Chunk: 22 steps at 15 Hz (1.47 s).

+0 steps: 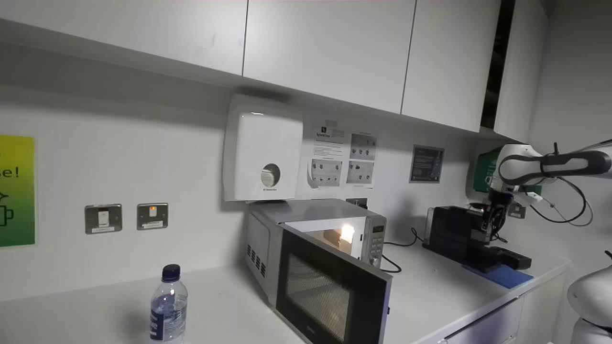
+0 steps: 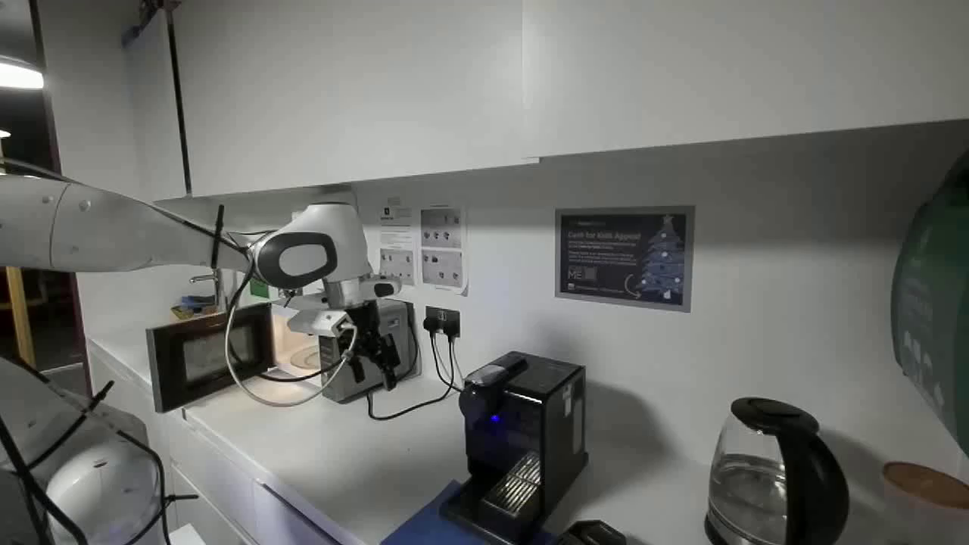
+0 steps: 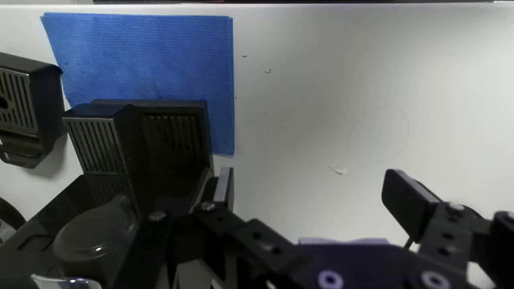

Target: Close the microwave door

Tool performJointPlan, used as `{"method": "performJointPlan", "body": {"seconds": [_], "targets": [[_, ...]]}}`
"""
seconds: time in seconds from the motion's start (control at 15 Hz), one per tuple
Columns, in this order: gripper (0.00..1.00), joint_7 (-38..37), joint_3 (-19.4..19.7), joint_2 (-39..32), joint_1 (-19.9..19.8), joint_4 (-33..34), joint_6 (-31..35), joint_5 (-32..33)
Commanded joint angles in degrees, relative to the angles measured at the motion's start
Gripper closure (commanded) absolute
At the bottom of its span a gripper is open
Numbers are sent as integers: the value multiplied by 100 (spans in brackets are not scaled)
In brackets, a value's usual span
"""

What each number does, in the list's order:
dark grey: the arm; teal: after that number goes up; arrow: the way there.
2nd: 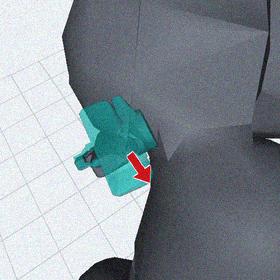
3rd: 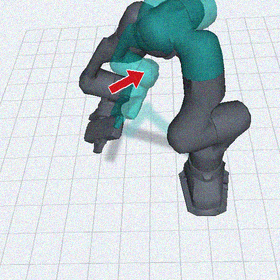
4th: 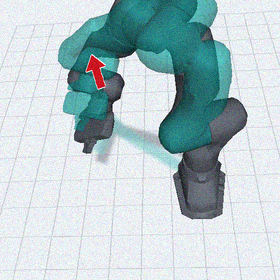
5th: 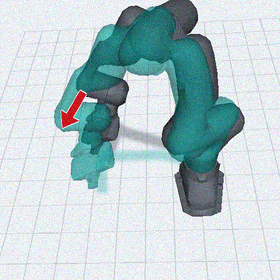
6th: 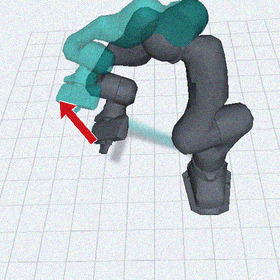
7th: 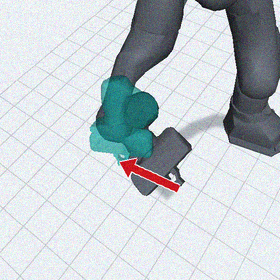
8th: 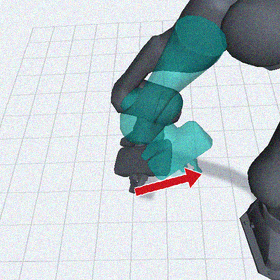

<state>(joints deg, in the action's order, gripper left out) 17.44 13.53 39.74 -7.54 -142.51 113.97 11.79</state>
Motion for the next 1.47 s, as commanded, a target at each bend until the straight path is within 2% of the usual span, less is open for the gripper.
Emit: {"method": "performJointPlan", "body": {"seconds": [0.0,0.53,0.93,1.4], "targets": [[0,8,-12,-5,-12,15,-17,-12],[0,-92,-157,-13,70,-2,-84,-72],[0,80,-518,47,622,-44,-627,-326],[0,-2,-1016,22,1159,-14,-832,-402]]}}
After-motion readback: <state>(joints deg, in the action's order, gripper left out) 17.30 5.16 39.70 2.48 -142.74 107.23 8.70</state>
